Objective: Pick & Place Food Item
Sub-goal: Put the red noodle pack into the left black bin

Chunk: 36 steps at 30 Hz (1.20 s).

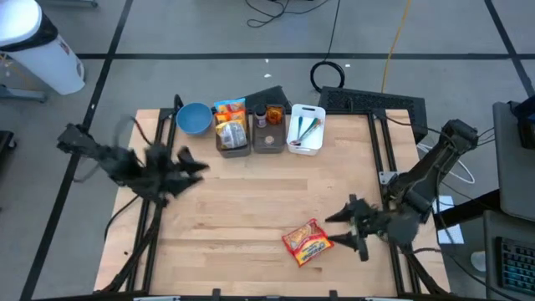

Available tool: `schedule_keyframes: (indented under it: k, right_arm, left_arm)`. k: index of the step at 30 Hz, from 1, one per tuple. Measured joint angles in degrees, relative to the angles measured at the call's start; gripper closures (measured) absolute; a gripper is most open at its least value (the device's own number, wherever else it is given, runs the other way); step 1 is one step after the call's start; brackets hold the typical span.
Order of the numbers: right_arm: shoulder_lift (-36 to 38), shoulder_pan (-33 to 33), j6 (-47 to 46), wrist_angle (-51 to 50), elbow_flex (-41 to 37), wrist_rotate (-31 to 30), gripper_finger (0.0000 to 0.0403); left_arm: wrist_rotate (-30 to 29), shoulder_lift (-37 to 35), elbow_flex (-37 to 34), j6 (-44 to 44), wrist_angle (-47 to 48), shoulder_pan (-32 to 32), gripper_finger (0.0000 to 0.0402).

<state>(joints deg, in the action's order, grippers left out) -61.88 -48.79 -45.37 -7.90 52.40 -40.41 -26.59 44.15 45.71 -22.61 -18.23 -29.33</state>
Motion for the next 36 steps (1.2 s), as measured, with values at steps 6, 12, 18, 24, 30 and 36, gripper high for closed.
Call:
schedule_keyframes:
  k: [6,12,18,24,30,36]
  right_arm:
    - [-7.8,2.4,-14.2,-7.4,0.0,15.8,0.0140]
    - [-15.1,2.6,-21.7,-7.3,0.0,19.8,0.0140]
    - [-17.7,2.6,-26.2,-9.9,-0.1,21.1,0.0140]
    - [-17.4,2.3,-34.8,-10.0,-6.6,24.0,0.0140]
    - [-17.4,2.2,-40.6,-1.4,-14.0,25.6,0.0140]
    - [-17.3,2.8,-41.1,3.5,-16.4,25.4,0.0140]
  left_arm:
    - [1.7,3.7,-6.3,-10.8,-0.5,2.2,0.0183]
    - [6.3,10.9,-6.1,-12.1,-0.6,4.3,0.0183]
    - [15.7,14.6,-6.2,-15.3,-2.6,7.4,0.0183]
    - [22.1,15.1,-6.2,-17.0,-3.7,9.5,0.0183]
    - [24.7,15.1,-6.1,-17.3,-4.8,10.1,0.0183]
    - [25.1,15.1,-6.1,-17.6,-5.5,10.1,0.0183]
